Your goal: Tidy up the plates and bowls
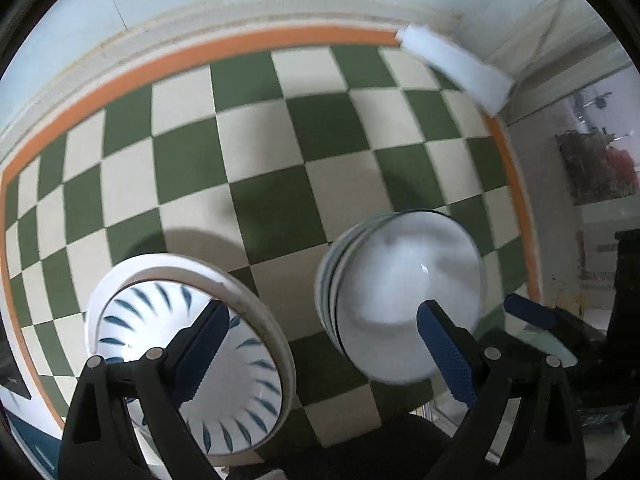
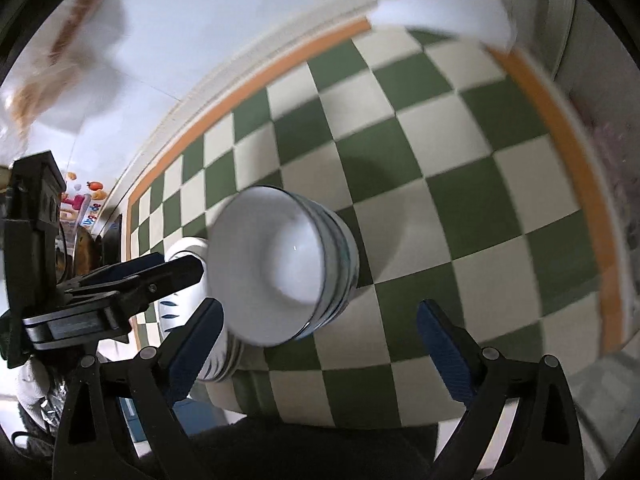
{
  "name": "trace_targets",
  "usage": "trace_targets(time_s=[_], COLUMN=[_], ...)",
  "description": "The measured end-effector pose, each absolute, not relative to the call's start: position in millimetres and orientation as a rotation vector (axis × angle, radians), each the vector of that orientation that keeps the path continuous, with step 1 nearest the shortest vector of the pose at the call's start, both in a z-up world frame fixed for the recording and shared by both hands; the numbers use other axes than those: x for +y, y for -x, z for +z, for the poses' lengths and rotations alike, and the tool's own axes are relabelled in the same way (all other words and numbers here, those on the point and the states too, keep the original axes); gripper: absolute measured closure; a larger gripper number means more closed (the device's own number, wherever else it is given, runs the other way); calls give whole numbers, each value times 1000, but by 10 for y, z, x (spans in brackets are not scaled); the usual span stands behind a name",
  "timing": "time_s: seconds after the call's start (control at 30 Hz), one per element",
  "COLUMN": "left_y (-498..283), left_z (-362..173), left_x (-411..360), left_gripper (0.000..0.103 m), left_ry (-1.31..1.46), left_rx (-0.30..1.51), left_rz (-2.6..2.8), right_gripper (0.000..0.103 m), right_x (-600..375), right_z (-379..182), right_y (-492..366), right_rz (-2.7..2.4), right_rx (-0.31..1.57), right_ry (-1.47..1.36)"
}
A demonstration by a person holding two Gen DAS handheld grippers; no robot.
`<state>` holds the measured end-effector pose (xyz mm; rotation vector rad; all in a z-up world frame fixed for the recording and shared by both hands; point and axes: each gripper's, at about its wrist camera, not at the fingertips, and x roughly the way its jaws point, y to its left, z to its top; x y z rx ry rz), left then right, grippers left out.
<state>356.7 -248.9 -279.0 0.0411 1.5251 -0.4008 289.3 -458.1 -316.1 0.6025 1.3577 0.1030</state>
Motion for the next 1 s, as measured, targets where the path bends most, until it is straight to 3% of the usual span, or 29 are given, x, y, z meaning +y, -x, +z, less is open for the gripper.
trace_targets(time_s=[0.23, 0.5, 0.57, 0.6, 0.63, 1.0], left_y=[-3789, -3837, -3855, -3857, -3860, -3751], left_z=[-3251, -3515, -3517, -3511, -3507, -3442], left_x=[-2622, -2688, -2688, -2688, -2697, -2675], left_gripper=[7, 31, 41, 41, 41, 41], left_ry=[18, 118, 154, 166, 163, 135], left_rx=[1648, 1729, 1732, 1731, 1730, 1707], left_rz=[-412, -518, -544, -550, -551, -525], right_gripper=[4, 8, 21, 36, 40, 44], right_x=[-4677, -4640, -4639, -4622, -4610, -4439], right_z=[-3859, -4282, -4286, -4318, -4328, -4375], right_y=[-3038, -3119, -3149, -3168, -3178, -3277], right_rz=[193, 279, 295, 317, 332, 311], right_rx=[1391, 1403, 1387, 1390, 1385, 1406], right_ry=[-802, -927, -928, -945, -964, -919])
